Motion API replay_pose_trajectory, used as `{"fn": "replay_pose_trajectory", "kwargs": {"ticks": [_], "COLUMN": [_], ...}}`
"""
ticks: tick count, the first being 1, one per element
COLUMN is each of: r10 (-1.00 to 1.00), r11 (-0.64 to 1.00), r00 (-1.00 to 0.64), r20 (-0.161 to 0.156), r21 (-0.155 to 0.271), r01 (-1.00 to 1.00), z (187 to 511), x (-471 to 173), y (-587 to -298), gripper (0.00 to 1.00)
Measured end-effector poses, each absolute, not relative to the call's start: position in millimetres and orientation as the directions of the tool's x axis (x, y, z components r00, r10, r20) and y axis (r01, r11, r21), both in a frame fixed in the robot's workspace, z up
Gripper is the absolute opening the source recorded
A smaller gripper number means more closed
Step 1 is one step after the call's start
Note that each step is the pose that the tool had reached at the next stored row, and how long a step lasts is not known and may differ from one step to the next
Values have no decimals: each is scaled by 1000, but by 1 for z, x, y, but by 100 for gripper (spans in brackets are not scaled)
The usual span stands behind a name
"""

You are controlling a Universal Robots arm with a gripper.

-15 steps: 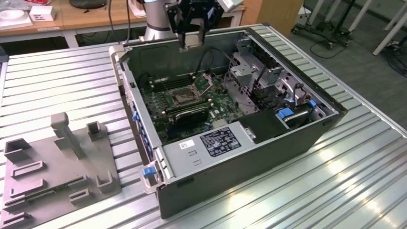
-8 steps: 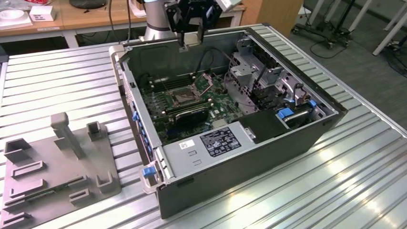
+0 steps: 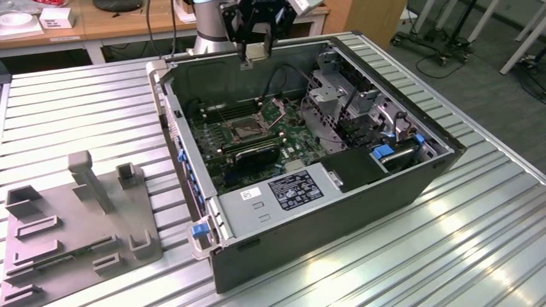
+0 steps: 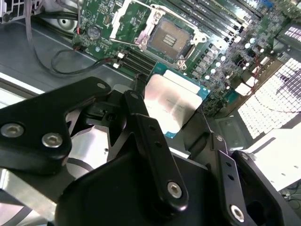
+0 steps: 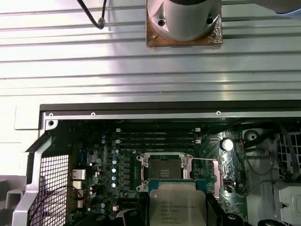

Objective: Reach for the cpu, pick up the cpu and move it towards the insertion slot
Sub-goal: 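Pick up the cpu and move it towards the insertion slot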

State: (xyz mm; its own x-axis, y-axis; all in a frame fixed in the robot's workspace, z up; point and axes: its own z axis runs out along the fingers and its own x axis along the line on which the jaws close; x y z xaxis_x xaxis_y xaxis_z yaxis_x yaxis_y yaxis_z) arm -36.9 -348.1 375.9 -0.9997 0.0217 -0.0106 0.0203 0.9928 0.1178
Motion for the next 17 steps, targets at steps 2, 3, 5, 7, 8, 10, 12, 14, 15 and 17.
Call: {"fn": "replay_pose_trajectory", "kwargs": {"ticks": [2, 3, 5, 7, 8, 10, 12, 14, 15, 17], "r10": [22, 22, 22, 22, 22, 22, 21, 21, 21, 21], "r11": [993, 993, 993, 993, 993, 994, 996, 997, 997, 997], "r00": [-1000, -1000, -1000, -1000, -1000, -1000, -1000, -1000, -1000, -1000], "r20": [-11, -11, -11, -11, -11, -11, -11, -11, -11, -11], "r21": [119, 119, 118, 117, 116, 109, 90, 80, 80, 80], "r01": [20, 20, 20, 20, 20, 20, 20, 20, 20, 20], "z": [375, 375, 375, 375, 374, 374, 374, 374, 374, 374], "x": [-37, -37, -37, -37, -37, -37, -37, -37, -37, -37], "y": [-346, -345, -341, -337, -337, -337, -336, -336, -336, -336], "gripper": [55, 55, 55, 55, 55, 55, 55, 55, 55, 55]}}
